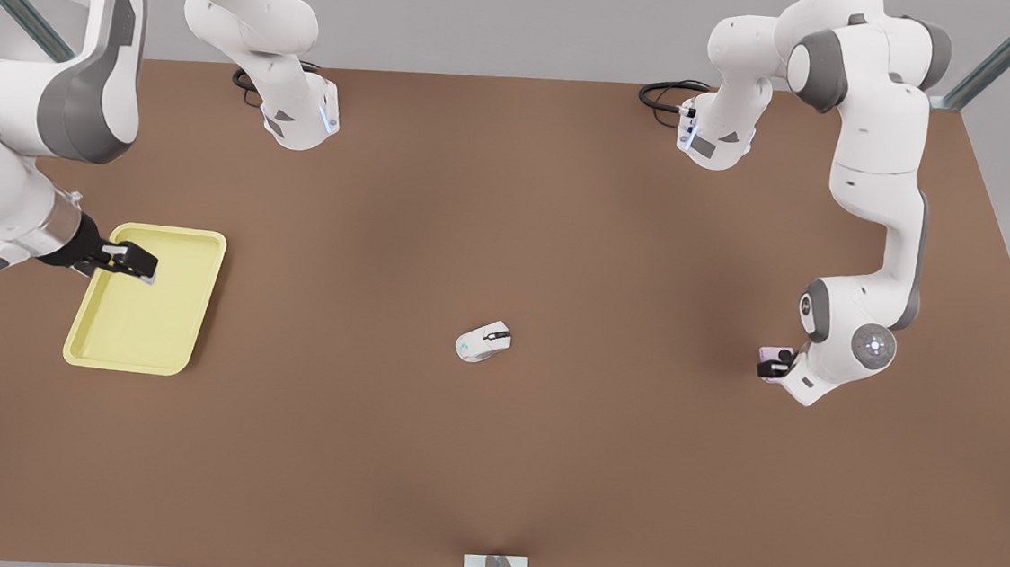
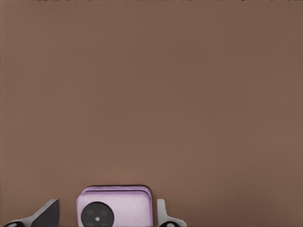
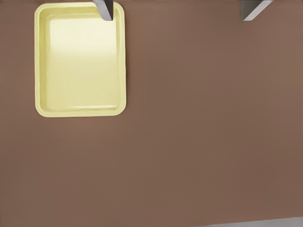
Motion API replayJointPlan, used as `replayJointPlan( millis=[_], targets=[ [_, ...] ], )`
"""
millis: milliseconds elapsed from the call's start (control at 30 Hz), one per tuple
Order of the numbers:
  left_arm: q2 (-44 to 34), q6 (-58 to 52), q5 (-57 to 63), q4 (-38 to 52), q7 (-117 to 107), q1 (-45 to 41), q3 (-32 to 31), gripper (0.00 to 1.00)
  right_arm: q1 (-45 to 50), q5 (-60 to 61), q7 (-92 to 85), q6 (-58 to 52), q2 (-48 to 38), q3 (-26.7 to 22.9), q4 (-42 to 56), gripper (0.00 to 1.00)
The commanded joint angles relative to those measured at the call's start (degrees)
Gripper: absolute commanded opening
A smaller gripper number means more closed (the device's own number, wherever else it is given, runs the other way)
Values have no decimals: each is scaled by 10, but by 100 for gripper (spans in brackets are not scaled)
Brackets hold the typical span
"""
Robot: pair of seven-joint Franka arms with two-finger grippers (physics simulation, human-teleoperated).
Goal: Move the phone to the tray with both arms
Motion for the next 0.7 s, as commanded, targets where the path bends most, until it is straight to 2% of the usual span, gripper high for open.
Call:
replayJointPlan(
  millis=[0,433,467,533,600,667],
  targets=[
    [3,36,-1,-1,13,2,0,100,0,-1,-1,3,0,0,1,100],
    [-4,35,-4,-31,9,2,-2,100,-1,0,-1,2,4,0,6,100],
    [-7,32,-4,-31,9,2,-2,95,-1,0,-1,2,4,0,6,100],
    [-8,31,-4,-31,7,2,-2,79,-2,0,0,2,4,0,6,100],
    [-7,31,-5,-30,5,2,-3,74,-1,0,0,2,4,0,6,100],
    [-7,30,-5,-29,5,2,-3,75,-2,0,0,2,4,0,5,100]
  ],
)
